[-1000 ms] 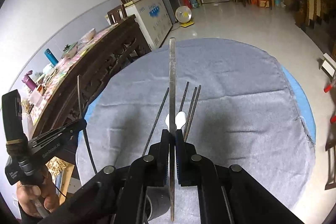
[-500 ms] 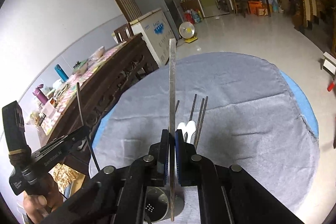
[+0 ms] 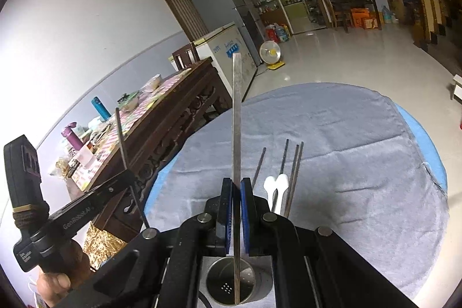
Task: Organize utensils
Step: 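Lift the held chopsticks upright with both tools and carry them over the metal cup, then lower both chopsticks into the metal cup and open both tools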
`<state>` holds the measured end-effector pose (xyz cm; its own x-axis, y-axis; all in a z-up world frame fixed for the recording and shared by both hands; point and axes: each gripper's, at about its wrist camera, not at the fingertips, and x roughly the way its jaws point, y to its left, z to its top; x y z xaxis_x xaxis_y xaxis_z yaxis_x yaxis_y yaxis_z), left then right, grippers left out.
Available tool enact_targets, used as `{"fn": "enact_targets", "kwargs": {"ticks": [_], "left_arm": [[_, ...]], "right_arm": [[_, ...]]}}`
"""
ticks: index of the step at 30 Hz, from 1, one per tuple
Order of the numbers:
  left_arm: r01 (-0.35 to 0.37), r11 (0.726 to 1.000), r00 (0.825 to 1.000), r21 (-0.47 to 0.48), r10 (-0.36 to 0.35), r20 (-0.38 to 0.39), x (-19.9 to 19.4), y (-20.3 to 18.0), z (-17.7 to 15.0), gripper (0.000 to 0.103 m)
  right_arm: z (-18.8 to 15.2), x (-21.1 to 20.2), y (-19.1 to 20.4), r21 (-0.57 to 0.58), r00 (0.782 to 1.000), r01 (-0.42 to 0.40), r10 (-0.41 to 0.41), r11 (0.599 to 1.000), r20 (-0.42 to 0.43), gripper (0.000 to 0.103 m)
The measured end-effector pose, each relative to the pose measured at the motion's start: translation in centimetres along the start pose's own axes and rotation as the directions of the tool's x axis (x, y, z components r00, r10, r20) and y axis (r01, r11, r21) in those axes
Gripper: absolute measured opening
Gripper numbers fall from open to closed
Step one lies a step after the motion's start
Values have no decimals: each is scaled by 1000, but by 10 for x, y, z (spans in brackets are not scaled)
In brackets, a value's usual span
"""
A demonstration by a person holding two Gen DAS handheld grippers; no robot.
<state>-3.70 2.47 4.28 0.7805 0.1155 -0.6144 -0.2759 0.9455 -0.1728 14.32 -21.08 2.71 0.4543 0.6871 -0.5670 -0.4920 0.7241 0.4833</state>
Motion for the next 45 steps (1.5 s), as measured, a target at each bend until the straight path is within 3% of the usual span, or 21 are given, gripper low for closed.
{"fn": "enact_targets", "kwargs": {"ticks": [10, 24, 28, 45], "left_arm": [[57, 998, 998, -15, -56, 24, -4, -3, -3, 6], [168, 978, 985, -124, -163, 54, 9, 19, -14, 6], [156, 980, 985, -124, -146, 87, 15, 20, -18, 6], [135, 989, 991, -60, -134, 22, 51, -2, -53, 6]], "right_arm": [[-2, 1, 10, -16, 1000, -24, 24, 1000, 7, 7], [-10, 8, 3, 7, 999, -21, 21, 1000, 31, 7], [-14, 14, 3, -1, 999, -13, 13, 1000, 38, 7], [-48, 52, -2, -32, 999, 31, -32, 999, -26, 7]]}}
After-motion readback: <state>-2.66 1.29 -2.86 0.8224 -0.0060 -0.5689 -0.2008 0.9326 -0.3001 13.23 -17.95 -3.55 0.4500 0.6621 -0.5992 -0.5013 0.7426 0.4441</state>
